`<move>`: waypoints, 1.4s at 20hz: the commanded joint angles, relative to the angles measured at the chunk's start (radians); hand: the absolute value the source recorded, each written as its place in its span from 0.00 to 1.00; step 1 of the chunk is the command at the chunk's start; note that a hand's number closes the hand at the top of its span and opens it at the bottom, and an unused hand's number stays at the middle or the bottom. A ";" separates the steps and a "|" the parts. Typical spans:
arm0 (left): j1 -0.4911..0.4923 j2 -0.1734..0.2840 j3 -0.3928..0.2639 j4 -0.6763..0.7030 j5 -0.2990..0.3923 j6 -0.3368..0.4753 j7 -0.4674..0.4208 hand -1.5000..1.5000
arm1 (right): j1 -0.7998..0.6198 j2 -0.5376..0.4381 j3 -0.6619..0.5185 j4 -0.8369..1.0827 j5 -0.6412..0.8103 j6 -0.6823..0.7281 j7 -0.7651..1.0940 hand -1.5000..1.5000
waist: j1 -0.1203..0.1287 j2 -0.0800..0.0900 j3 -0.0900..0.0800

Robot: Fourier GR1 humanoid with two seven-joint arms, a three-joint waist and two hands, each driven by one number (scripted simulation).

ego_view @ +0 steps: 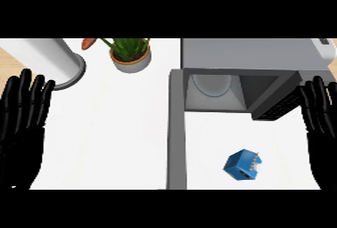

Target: Pick up the milk, place it into the microwave and close the microwave

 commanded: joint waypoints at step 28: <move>0.282 0.121 0.412 -0.067 0.473 -0.297 0.069 0.00 | 0.207 0.069 0.824 -0.096 0.923 -0.750 0.495 0.00 | -0.019 0.015 0.001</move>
